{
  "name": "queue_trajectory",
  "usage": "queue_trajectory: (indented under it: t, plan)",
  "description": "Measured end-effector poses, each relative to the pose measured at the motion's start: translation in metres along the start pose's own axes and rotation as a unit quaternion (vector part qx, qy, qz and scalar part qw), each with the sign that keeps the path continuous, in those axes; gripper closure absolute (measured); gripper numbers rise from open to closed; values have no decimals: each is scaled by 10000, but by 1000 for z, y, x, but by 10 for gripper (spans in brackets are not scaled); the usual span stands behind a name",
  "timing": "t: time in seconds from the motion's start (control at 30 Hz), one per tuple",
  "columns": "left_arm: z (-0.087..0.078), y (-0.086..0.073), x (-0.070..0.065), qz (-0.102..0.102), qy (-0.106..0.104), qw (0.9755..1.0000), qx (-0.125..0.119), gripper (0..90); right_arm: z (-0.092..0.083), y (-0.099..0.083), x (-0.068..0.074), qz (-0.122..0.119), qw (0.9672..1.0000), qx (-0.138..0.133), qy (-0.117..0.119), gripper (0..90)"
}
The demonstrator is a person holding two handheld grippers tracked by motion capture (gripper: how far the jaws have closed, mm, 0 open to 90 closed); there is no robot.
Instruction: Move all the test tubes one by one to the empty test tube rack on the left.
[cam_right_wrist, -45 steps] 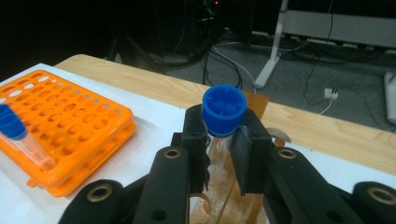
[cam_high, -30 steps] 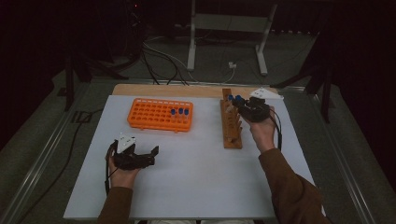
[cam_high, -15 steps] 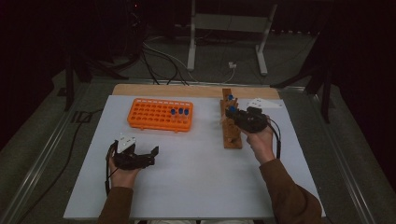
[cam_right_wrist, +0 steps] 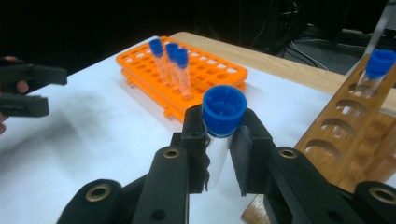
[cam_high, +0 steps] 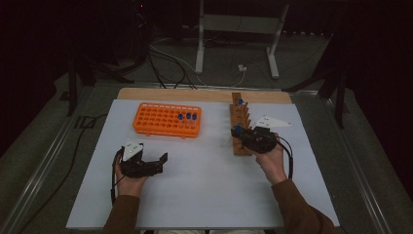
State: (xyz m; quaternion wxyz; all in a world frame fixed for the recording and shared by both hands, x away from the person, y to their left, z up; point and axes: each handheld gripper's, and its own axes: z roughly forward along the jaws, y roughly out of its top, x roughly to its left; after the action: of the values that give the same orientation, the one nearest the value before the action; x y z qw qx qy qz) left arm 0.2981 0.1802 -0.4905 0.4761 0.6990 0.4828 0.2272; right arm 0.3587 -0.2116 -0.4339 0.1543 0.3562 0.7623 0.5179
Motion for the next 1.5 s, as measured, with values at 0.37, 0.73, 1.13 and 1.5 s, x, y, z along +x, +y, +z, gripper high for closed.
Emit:
queue_trajectory:
  t: [0.37, 0.73, 1.13, 1.5]
  plan:
    - [-2, 18, -18, 301, -265, 9984, -388, 13, 6, -6, 9, -51, 9999, 98, 123, 765]
    - [28, 40, -60, 538, -711, 9960, -89, 57, 16, -2, 22, -5, 9992, 185, 357, 765]
    - [71, 44, -120, 1217, -1130, 9859, 217, 218, 20, 0, 26, 83, 9983, 188, 548, 765]
    - [81, 43, -128, 1397, -1181, 9831, 57, 618, 23, 2, 30, 64, 9975, 192, 676, 765]
